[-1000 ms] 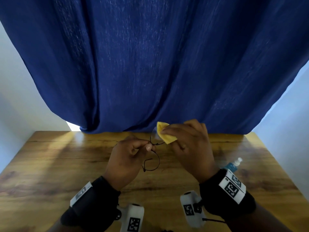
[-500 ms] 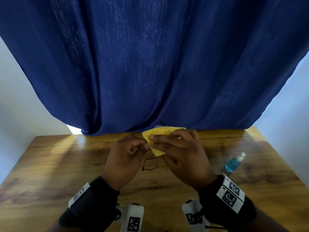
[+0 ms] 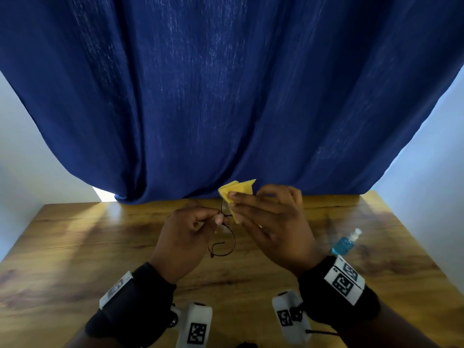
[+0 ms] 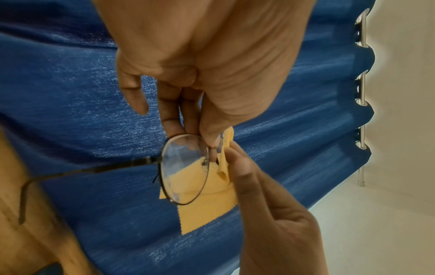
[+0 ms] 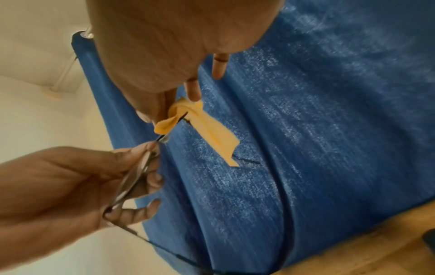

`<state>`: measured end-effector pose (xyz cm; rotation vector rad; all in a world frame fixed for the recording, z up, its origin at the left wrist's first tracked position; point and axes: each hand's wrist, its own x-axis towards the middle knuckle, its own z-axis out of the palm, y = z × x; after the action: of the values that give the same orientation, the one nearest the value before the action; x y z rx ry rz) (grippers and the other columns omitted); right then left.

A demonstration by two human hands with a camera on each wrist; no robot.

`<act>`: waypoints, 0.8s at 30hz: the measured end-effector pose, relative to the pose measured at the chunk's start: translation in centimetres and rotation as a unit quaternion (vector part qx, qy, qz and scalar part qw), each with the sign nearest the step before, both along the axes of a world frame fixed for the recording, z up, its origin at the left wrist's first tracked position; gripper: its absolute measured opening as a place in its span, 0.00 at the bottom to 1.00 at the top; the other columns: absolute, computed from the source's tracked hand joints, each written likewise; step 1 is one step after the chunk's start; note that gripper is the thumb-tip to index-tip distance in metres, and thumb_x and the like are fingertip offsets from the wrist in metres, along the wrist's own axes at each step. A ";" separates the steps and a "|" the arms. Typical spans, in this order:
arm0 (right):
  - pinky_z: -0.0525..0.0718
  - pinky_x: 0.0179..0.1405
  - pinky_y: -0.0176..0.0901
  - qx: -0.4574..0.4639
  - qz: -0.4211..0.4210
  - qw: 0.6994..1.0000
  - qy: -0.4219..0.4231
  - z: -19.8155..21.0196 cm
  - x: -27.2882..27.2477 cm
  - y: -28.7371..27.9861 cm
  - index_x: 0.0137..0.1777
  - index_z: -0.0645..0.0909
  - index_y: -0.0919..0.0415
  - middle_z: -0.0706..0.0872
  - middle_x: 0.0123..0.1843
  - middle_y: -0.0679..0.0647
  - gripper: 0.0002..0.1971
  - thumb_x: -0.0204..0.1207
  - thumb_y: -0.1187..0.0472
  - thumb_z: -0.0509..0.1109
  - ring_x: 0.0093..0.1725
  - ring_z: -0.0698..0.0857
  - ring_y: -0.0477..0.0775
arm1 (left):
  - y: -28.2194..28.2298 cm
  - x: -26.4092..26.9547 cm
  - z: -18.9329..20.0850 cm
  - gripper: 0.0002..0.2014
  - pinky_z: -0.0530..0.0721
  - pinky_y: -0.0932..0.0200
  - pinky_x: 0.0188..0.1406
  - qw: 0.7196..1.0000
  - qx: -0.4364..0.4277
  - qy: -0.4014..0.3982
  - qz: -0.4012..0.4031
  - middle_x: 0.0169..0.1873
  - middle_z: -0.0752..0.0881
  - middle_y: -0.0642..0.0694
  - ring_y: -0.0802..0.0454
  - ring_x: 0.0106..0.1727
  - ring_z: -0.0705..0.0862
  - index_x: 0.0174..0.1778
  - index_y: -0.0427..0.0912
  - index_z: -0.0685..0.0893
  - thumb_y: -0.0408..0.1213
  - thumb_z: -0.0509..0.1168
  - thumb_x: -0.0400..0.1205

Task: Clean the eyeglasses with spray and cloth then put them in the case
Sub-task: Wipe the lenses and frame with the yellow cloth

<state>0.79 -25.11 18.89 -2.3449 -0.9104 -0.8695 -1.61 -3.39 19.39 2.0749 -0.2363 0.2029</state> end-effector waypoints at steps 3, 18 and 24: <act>0.73 0.61 0.56 -0.011 0.037 0.999 -0.026 -0.3 0.0 0.5 0.62 0.90 0.39 0.87 0.67 0.32 0.12 0.82 0.55 0.78 0.59 0.83 0.51 | -0.3 -0.2 0.1 0.11 0.79 0.70 0.42 1.000 0.001 0.002 -0.007 0.40 0.89 0.57 0.59 0.45 0.88 0.40 0.63 0.92 0.41 0.72 0.84; 0.75 0.54 0.54 0.012 -0.025 0.999 0.019 -0.9 0.3 -0.4 0.58 0.92 0.44 0.90 0.55 0.40 0.08 0.82 0.52 0.76 0.54 0.83 0.46 | -2.2 0.3 -1.0 0.10 0.83 0.69 0.44 0.999 0.020 0.007 -0.029 0.41 0.87 0.58 0.57 0.47 0.88 0.44 0.65 0.91 0.42 0.71 0.84; 0.76 0.52 0.57 0.035 -0.052 0.998 0.029 -0.5 0.9 -1.0 0.55 0.91 0.45 0.90 0.54 0.40 0.06 0.83 0.53 0.73 0.53 0.81 0.47 | -2.0 1.1 -1.1 0.08 0.84 0.64 0.45 1.000 0.012 0.014 -0.013 0.41 0.86 0.57 0.57 0.45 0.87 0.46 0.60 0.94 0.45 0.70 0.84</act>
<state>1.70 -26.14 18.36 -2.3607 -0.7293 -0.8545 -0.52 -5.37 18.31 2.0965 -0.2505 0.1562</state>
